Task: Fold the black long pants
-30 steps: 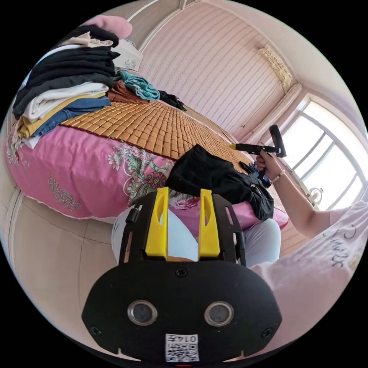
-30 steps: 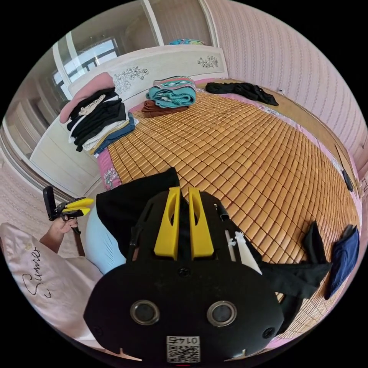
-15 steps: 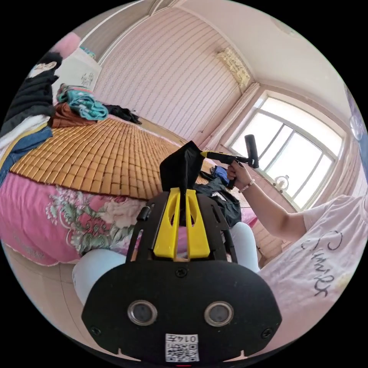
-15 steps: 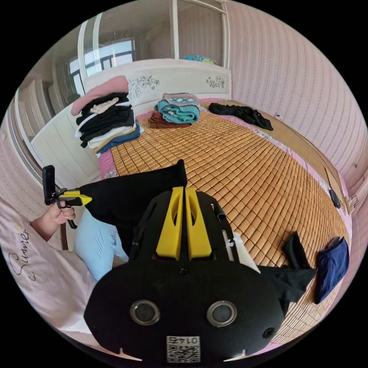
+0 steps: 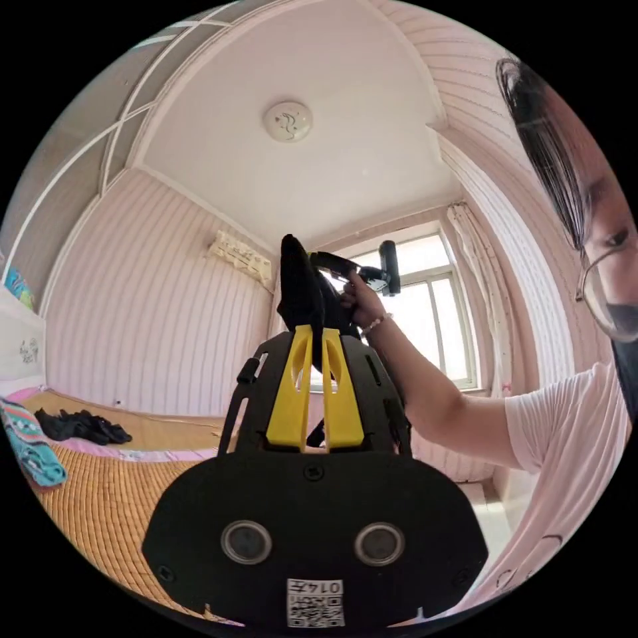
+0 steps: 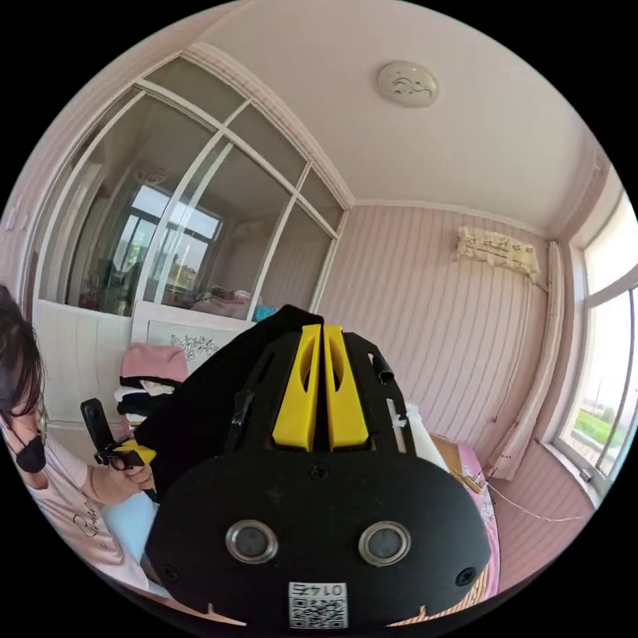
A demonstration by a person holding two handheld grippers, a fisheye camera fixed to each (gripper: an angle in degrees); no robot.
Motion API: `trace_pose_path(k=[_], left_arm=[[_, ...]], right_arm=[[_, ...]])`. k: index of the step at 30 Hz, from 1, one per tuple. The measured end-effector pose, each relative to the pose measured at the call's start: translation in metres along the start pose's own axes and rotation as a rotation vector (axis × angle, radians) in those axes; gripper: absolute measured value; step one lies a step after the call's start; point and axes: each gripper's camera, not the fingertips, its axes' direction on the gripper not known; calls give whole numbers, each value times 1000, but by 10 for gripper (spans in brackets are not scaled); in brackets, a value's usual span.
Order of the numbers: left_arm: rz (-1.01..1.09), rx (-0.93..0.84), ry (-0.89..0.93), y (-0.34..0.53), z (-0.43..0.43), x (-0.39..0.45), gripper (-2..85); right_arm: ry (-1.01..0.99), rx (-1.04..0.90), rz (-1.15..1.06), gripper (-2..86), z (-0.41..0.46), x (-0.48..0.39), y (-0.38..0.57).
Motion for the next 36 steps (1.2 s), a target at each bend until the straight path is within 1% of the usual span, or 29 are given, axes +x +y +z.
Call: trace_pose_path(k=[1,2,3,4,5,6,7,8,10,12,14,15,17,18,20,22,24,25,27,28,29,30,31,32,34,36], left_arm=[[-41,-44,-72,17,-18,-14,-8],[-84,-115,-149,44,-36,-28,-8],[-106,-159,-192,60,-44,-35,-8],[-155,-262,-276,95,-61,-48,-8],[-215,-354,-352,133,-79,-60,-8],[-251,-394,-384,151,-89,-67,-8],[-330,-470,-440,186,-110,-79,-8],[-409,-527,-477,216,-130,-90,-8],[-493,-603,-538,251,-156,-103,-9],[-552,-644,-570,271,-176,-113,-9],[-558,-610,-583,273,-196,-118,-9],[-556,-596,-584,271,-199,-120,-8],[-515,-510,-598,246,-209,-128,-8],[-491,-484,-612,237,-211,-129,-8],[-371,-374,-717,194,-229,-130,-8],[-321,-335,-795,169,-248,-136,-7],[-313,-358,-884,160,-271,-145,-4],[-319,-395,-968,164,-287,-151,-1],[-346,-501,-1082,182,-312,-164,7],[-396,-597,-1171,203,-329,-176,18],[-467,-683,-1208,225,-346,-188,32],[-502,-710,-1218,235,-353,-192,39],[-589,-740,-1225,252,-369,-196,55],[-640,-732,-1198,260,-381,-192,58],[-613,-700,-1166,261,-389,-175,59],[-555,-701,-1194,258,-390,-156,56]], right_arm=[[-65,-85,-3,-1,40,-7,7],[-97,-124,6,-1,62,-10,16],[-153,-205,22,-1,107,-18,46],[-190,-322,50,-1,155,-27,87],[-209,-382,69,-2,177,-32,110],[-266,-487,113,-2,219,-42,162],[-314,-600,168,-2,255,-53,216],[-332,-651,197,-3,270,-59,242],[-418,-775,317,-3,307,-84,329],[-436,-837,355,-3,322,-100,368],[-460,-820,374,-3,330,-107,378],[-472,-789,377,-3,335,-108,370],[-495,-733,360,-3,343,-109,346],[-501,-692,324,-2,350,-112,323],[-532,-610,267,-2,359,-122,286],[-636,-520,233,-1,379,-144,243],[-705,-529,211,0,400,-171,227],[-728,-572,181,1,417,-195,227],[-748,-667,137,8,439,-232,245],[-762,-730,127,15,448,-252,264],[-764,-757,127,18,451,-259,274],[-760,-802,136,27,452,-266,294],[-761,-833,143,36,448,-264,312],[-767,-839,150,40,443,-259,320],[-781,-808,226,48,409,-217,345],[-766,-771,309,46,370,-169,365]])
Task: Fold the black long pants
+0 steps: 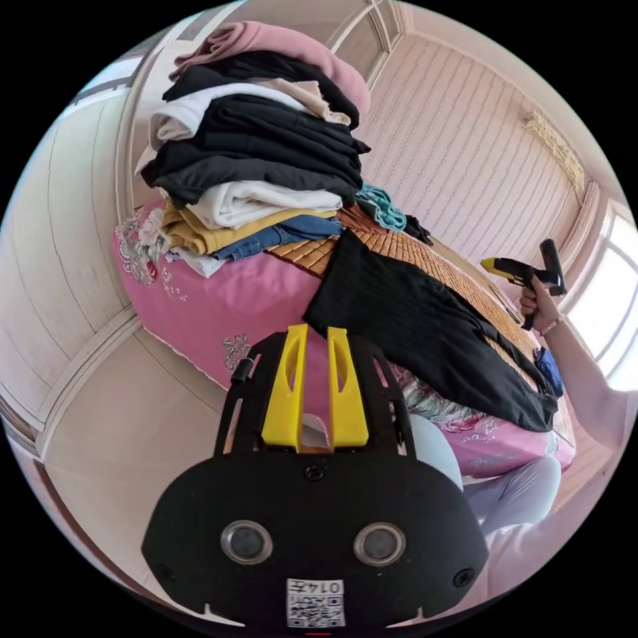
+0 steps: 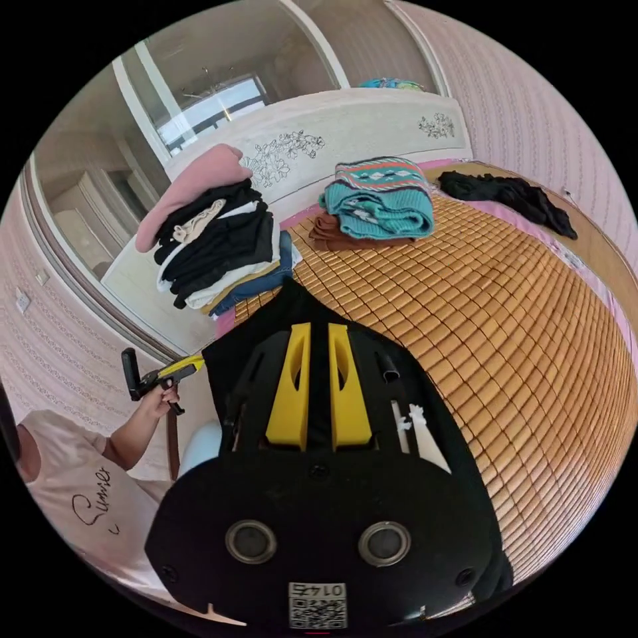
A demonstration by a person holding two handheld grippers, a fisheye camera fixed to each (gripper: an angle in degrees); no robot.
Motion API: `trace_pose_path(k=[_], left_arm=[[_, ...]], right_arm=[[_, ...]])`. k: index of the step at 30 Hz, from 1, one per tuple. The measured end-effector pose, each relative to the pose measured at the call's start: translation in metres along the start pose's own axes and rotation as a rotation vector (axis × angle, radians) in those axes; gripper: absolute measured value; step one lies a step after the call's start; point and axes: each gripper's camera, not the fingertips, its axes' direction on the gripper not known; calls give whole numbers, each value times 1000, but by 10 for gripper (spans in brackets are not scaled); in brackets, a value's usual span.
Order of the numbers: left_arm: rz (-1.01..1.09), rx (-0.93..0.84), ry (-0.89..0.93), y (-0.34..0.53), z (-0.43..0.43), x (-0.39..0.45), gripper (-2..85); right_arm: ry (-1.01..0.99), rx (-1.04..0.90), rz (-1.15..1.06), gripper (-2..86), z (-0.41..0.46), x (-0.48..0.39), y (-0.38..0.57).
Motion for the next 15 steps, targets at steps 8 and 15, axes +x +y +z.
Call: trace_pose_path(k=[8,15], left_arm=[[256,88,-12,3,-40,74,50],[556,-3,421,4,-1,237,58]], right_arm=[[471,220,505,26,-194,56,265],[653,336,849,83,-257,51,412]])
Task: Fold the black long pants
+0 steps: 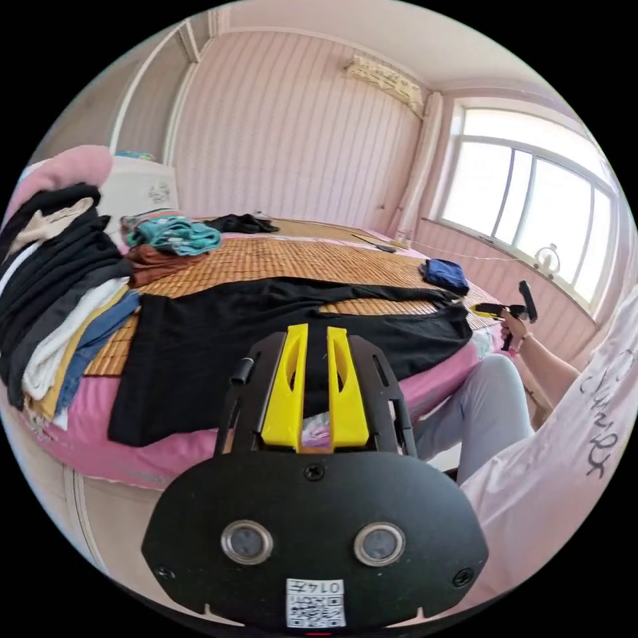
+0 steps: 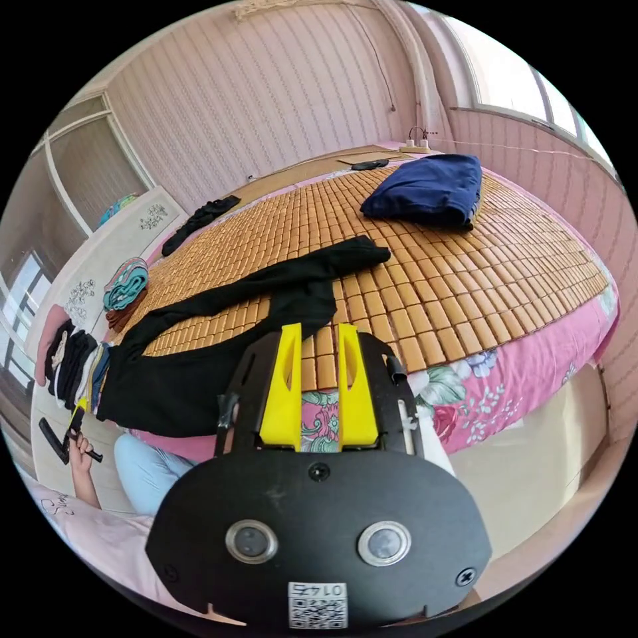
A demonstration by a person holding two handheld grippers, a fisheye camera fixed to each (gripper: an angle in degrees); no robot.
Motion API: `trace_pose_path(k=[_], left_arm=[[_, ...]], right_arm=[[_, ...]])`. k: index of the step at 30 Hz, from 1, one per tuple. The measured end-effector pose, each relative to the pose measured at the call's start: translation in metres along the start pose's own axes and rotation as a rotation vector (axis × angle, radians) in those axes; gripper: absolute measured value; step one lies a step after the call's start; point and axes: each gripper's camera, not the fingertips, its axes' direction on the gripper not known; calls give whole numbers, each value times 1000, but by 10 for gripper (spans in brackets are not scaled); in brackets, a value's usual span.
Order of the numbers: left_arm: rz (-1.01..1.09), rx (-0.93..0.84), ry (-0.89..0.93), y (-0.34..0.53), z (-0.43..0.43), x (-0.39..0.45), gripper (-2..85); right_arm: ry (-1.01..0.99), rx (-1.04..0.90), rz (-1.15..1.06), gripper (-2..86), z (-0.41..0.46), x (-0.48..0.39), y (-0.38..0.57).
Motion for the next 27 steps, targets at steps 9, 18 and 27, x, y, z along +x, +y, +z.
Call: trace_pose_path(k=[9,18,27], left_arm=[[264,-272,81,-23,158,152,74],[267,-316,66,-13,181,175,63],[241,-298,60,-16,174,169,62]], right_arm=[[-318,27,56,19,-5,42,4],[-311,115,-140,39,-113,24,-9],[-232,44,141,109,-102,123,61]])
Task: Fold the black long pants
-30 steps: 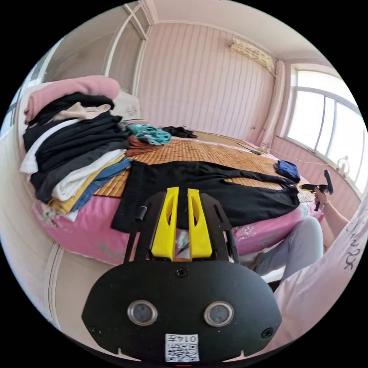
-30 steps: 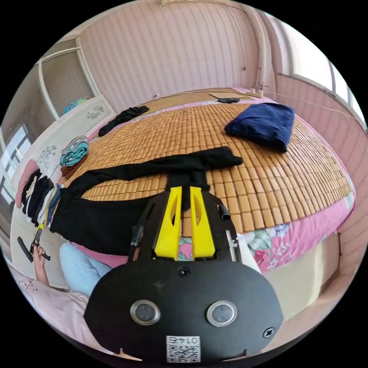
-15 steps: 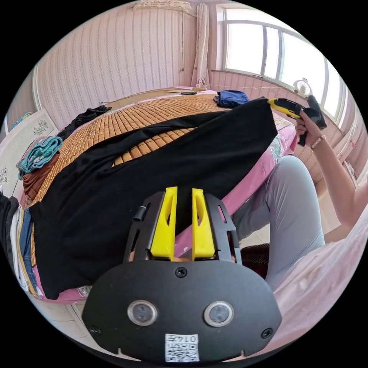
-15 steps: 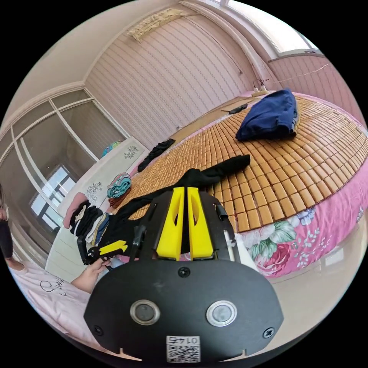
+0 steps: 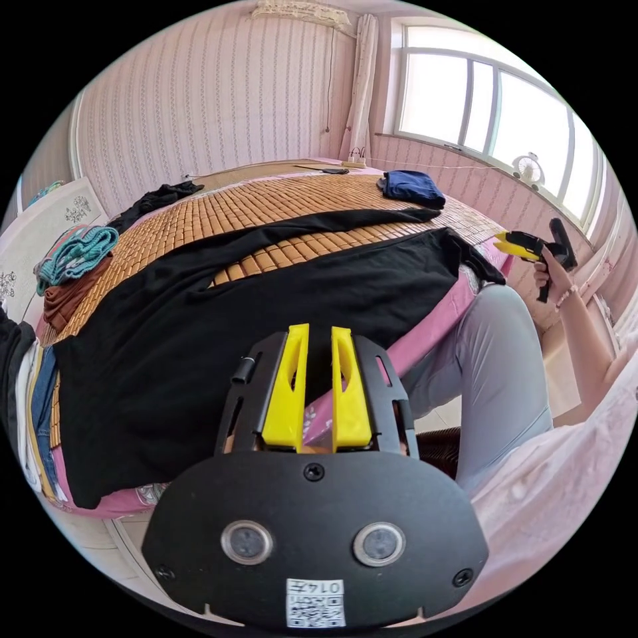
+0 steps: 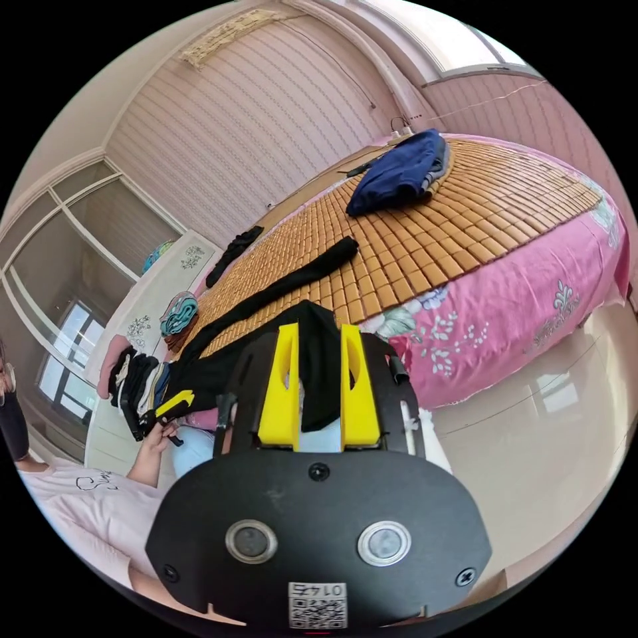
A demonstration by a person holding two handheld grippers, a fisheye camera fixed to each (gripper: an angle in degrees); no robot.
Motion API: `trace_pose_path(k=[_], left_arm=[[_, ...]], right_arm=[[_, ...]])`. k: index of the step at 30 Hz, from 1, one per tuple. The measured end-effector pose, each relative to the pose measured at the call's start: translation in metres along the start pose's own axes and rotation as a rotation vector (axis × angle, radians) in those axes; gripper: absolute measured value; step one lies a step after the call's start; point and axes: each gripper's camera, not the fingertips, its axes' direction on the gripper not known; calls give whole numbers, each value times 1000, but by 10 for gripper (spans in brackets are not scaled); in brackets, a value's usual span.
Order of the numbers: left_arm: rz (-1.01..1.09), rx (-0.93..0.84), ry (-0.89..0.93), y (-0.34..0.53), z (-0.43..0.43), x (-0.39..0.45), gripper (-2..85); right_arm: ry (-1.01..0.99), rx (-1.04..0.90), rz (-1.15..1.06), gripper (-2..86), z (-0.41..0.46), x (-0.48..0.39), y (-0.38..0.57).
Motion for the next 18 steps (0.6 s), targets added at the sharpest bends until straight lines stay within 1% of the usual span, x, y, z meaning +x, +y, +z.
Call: trace_pose_path(k=[2,3,5,6,7,9,13,16,18], left_arm=[[-7,-2,-14,-1,3,-4,63],[-10,-6,-14,-1,5,-5,63],[-19,-26,-4,-2,16,-8,63],[-22,-34,-3,-2,19,-8,63],[-21,-25,-5,0,22,-8,63],[-21,-21,-4,1,23,-9,63],[-18,-35,2,0,22,-11,63],[-13,-17,8,-2,19,-11,63],[-17,-8,13,-3,18,-12,63]], right_arm=[[33,-28,15,122,4,8,14],[81,-67,31,127,11,13,18],[135,-110,51,110,22,23,20],[105,-143,65,62,29,29,18],[4,-163,58,34,33,32,15],[-59,-119,60,24,25,33,10],[31,4,12,24,-19,30,-21],[56,33,-40,38,-46,26,-52],[94,-6,-49,49,-48,28,-68]])
